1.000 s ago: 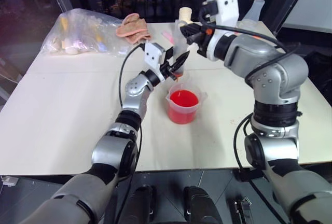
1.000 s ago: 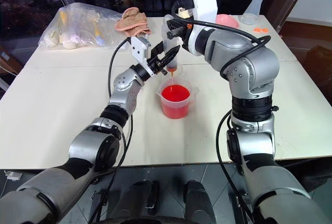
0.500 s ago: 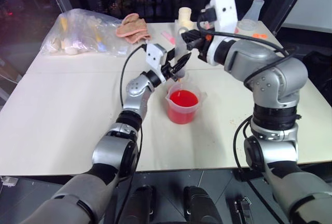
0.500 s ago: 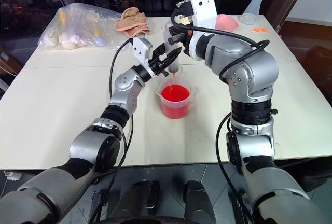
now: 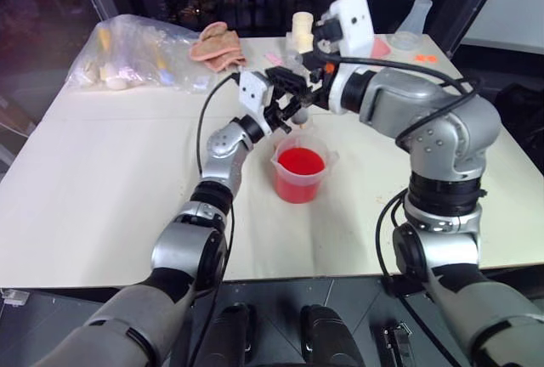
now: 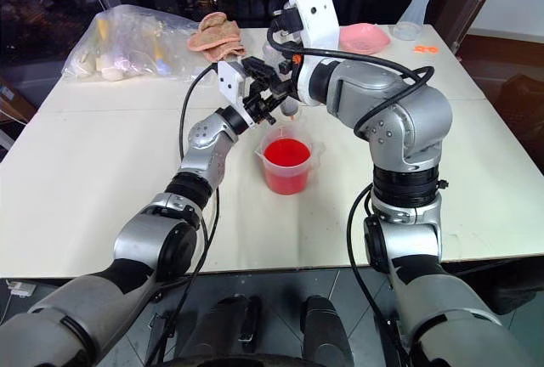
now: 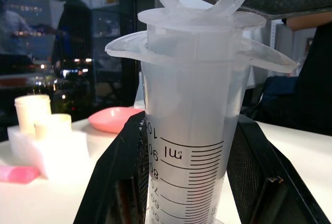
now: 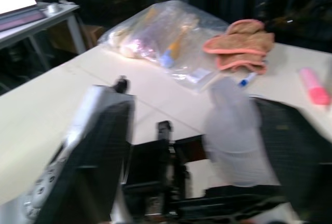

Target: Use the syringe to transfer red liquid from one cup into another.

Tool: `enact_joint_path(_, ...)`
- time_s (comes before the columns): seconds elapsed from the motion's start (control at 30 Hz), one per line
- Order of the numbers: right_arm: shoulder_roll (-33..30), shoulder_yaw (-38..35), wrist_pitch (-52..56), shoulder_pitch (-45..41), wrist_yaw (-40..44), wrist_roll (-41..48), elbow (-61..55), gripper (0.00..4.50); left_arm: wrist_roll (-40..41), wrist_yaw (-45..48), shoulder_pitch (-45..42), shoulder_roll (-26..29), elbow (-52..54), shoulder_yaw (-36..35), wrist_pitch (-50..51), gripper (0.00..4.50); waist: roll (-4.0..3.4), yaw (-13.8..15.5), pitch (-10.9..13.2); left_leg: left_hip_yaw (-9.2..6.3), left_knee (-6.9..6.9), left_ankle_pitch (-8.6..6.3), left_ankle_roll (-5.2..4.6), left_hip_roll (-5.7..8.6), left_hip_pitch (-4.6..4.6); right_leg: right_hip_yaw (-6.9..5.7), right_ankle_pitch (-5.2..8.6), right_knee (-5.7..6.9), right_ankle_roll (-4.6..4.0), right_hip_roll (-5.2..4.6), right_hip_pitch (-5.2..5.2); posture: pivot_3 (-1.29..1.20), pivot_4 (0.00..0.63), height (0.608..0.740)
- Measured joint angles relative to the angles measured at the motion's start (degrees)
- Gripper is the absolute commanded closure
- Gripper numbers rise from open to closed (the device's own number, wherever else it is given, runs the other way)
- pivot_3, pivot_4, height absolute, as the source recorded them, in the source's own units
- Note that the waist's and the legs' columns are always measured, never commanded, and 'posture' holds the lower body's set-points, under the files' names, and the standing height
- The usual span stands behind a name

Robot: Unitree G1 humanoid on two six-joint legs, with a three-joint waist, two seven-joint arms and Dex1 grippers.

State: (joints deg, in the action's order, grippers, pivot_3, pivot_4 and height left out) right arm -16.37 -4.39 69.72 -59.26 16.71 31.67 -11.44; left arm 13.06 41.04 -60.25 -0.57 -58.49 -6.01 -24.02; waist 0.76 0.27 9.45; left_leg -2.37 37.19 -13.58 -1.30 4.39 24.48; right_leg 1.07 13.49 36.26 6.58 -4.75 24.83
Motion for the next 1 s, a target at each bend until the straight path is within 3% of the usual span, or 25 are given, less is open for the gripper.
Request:
enact_joint_path(0.43,-11.0,-13.9,12.1,1.0,2.6,7.5,-4.8,0.28,3.4,0.1,-0.6,0.4,10.3,-0.5,6.8,2.97,0.0,0.2,0.0,0.01,-0.04,-0.01,0.01,0.01,0.02,0.01,0.0,-0.03,0.0,-0.18,0.01,0.0,0.15,0.74)
enact_joint_path(0.57,-13.6,-18.1,13.9,1.2,1.4,7.9,-5.9,0.28,7.7,-1.6,-1.2,2.5,17.4,-1.3,22.1,2.97,0.0,0.0,0.0,0.01,-0.04,-0.01,0.0,0.0,0.02,0.03,0.0,-0.02,0.0,-0.17,0.01,0.0,0.15,0.74)
enact_joint_path(0.7,-13.6,-19.8,14.9,2.8,-0.1,7.9,-6.8,0.28,13.0,-9.0,-8.4,7.3,19.0,-5.3,43.5,2.97,0.0,-0.2,0.0,0.0,-0.01,-0.01,0.0,-0.02,0.02,0.02,0.0,0.02,0.0,-0.01,0.01,0.0,0.15,0.74)
enact_joint_path(0.83,-12.7,-20.1,15.2,4.3,-1.2,8.0,-8.1,0.28,15.7,-18.6,-19.5,12.6,14.1,-9.7,60.7,2.97,0.0,-0.3,0.0,0.02,-0.01,0.0,-0.01,-0.01,0.02,0.01,0.0,0.07,0.02,0.04,0.03,0.0,0.15,0.74)
enact_joint_path(1.0,-12.0,-20.4,15.4,4.9,-1.8,8.0,-8.5,0.28,12.9,-26.6,-30.4,18.2,3.5,-8.9,79.3,2.97,0.0,-0.7,0.0,0.03,-0.01,0.0,0.0,0.02,-0.01,-0.01,-0.02,0.13,0.07,0.05,0.03,0.0,0.15,0.74)
